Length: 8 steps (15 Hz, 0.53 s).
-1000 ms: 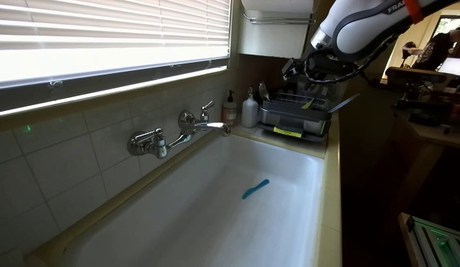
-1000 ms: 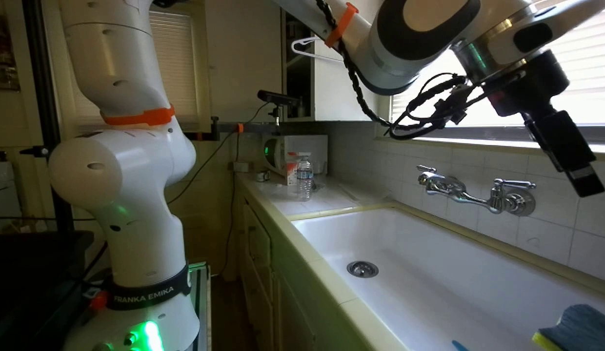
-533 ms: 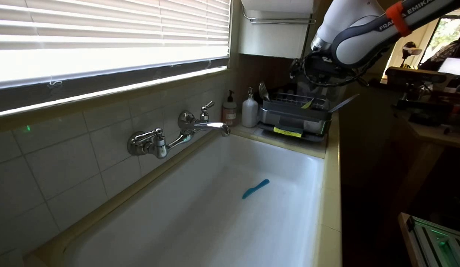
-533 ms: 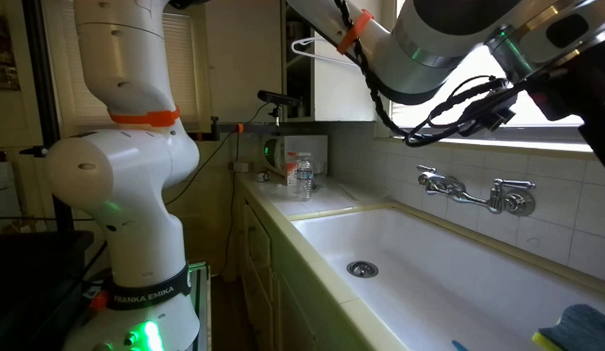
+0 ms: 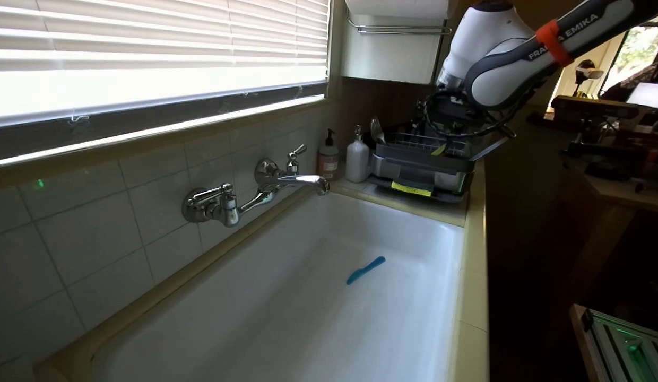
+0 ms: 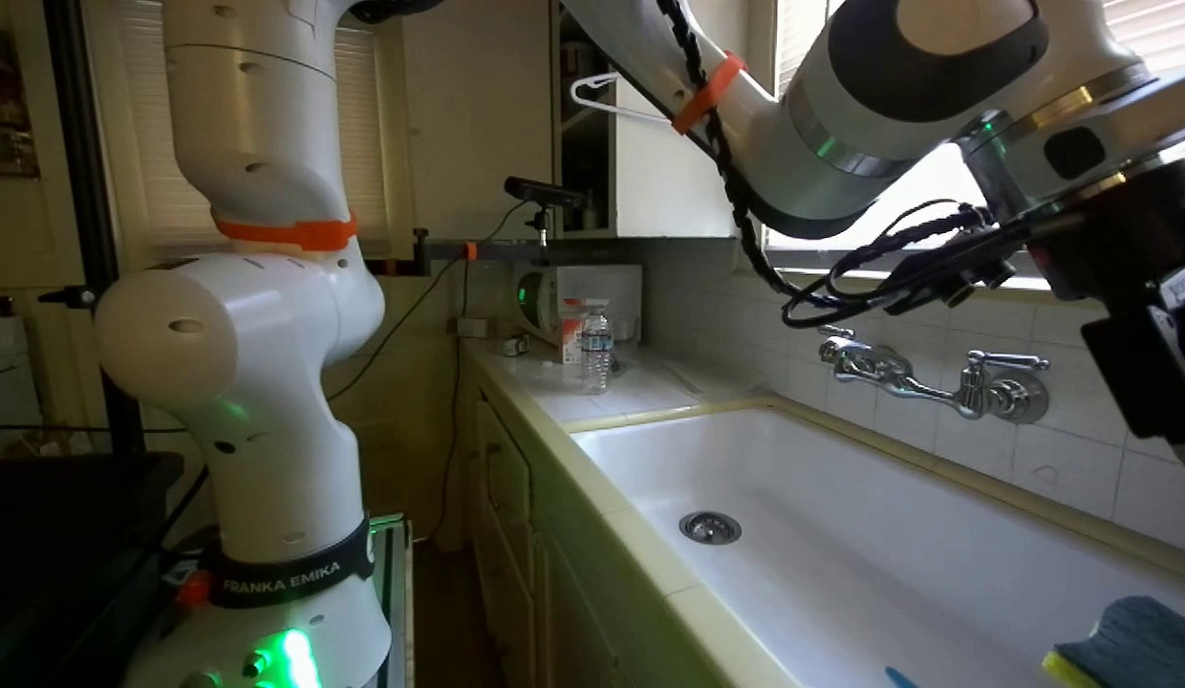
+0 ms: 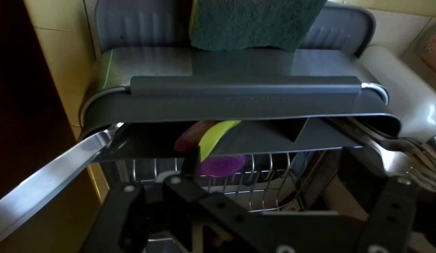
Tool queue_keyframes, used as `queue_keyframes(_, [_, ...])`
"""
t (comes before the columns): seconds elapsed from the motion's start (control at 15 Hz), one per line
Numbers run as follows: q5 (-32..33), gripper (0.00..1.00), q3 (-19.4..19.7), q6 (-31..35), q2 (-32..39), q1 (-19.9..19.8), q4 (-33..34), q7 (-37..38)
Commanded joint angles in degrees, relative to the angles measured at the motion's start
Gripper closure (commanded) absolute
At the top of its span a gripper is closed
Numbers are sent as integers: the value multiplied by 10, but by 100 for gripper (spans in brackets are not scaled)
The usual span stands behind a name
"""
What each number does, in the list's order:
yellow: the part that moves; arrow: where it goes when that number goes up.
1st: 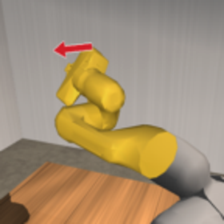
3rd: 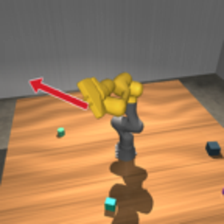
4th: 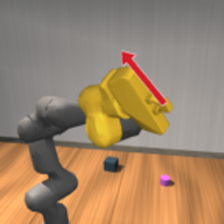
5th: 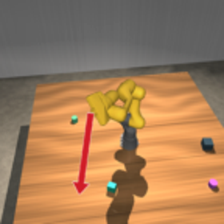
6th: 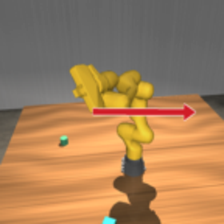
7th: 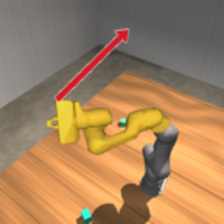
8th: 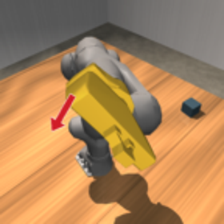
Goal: Put the yellow spoon in the sink.
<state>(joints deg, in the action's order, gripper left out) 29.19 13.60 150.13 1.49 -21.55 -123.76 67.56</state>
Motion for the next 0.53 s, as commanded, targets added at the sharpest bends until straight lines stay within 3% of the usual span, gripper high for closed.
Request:
queue_keyframes(0.0, [10, 0, 27, -13, 7, 15, 4, 36])
queue_keyframes(0.47, [-3, 0, 51, 1, 25, 17, 3, 40])
